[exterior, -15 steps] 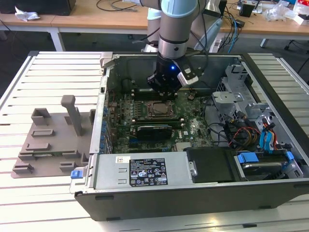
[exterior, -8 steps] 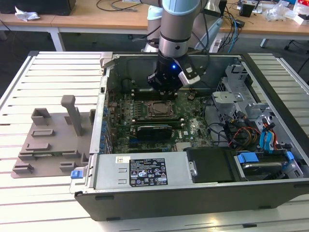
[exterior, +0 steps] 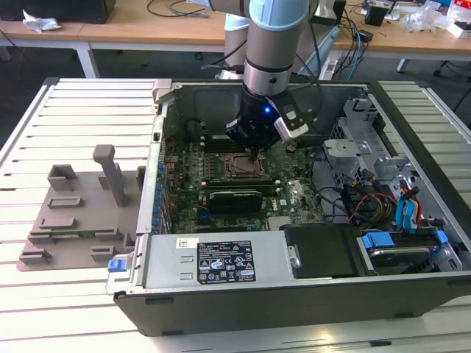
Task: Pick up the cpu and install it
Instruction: 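Install the first cpu locking lever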
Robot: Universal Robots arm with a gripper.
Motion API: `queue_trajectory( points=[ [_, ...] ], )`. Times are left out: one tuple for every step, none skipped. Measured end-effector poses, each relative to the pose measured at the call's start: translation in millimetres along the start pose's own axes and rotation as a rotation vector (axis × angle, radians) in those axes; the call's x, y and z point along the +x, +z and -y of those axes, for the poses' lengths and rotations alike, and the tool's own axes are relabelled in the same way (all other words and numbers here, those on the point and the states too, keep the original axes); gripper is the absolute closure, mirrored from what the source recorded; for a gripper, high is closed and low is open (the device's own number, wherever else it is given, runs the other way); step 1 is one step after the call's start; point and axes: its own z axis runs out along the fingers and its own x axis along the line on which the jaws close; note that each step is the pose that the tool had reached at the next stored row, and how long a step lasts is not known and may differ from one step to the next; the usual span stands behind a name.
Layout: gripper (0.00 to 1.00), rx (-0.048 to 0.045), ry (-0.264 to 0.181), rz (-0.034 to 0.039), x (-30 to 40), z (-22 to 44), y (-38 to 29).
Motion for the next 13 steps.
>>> queue_trajectory(
  points=[
    [0.89, 0.0002, 0.0, -0.0001, 0.1, 0.6, -0.3],
    [0.89, 0.0001, 0.0, 0.0, 0.1, 0.8, -1.4],
    [0.89, 0.0001, 0.0, 0.0, 0.1, 0.8, -3.3],
    [0.89, 0.0, 0.0, 0.0, 0.1, 0.7, -5.8],
    [0.89, 0.0, 0.0, 0.0, 0.2, 0.7, -8.0],
    [0.89, 0.0, 0.0, 0.0, 0.2, 0.7, -9.5],
    [0.89, 0.0001, 0.0, 0.0, 0.2, 0.6, -10.5],
    [0.89, 0.0001, 0.0, 0.0, 0.2, 0.6, -13.0],
    [0.89, 0.0001, 0.0, 0.0, 0.3, 0.5, -15.9],
    [0.89, 0.0, 0.0, 0.0001, 0.3, 0.5, -18.0],
    [0.89, 0.0, 0.0, 0.0, 0.3, 0.4, -19.7],
    [0.89, 0.0, 0.0, 0.0, 0.3, 0.4, -20.8],
    [0.89, 0.0, 0.0, 0.0, 0.4, 0.4, -23.2]
  ],
)
